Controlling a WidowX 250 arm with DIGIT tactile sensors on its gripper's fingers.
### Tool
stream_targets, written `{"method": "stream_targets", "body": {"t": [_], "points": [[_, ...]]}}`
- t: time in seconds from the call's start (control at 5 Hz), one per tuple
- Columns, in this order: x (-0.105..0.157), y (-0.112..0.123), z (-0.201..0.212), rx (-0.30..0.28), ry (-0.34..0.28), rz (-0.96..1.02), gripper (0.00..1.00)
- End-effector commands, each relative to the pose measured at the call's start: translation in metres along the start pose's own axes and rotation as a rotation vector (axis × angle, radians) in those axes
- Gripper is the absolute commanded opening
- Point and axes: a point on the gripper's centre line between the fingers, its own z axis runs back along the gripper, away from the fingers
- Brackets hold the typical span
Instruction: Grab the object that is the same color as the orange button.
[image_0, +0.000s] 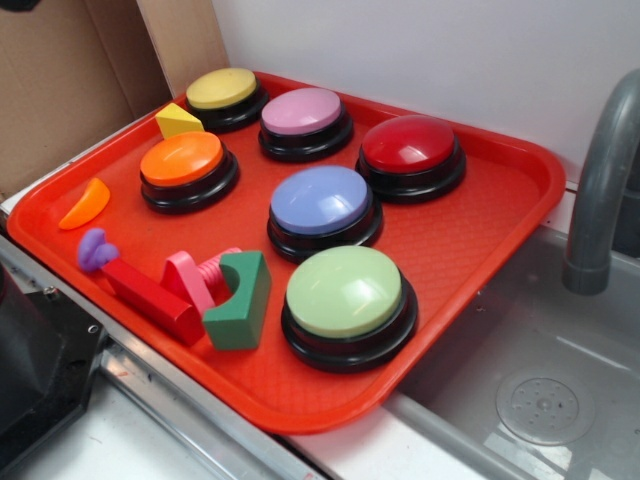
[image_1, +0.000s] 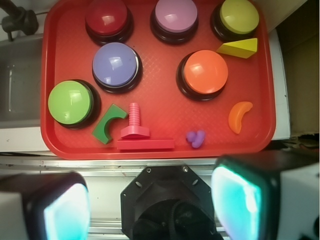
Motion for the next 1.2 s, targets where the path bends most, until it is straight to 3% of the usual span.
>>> {"method": "stream_targets", "body": {"t": [0.0,0.2,0.4,0.8,1.0], "points": [[0.0,0.0,0.0,0.0,0.0,0.0,1.0],[0.005,0.016,-0.018,0.025,-0.06,-0.016,1.0],[0.009,0.034,-0.036,-0.017,-0.049,-0.036,1.0],[0.011,0.075,-0.075,0.019,-0.05,0.006,1.0],[0.009,0.094,-0.092,0.079,-0.041,0.043,1.0]]}}
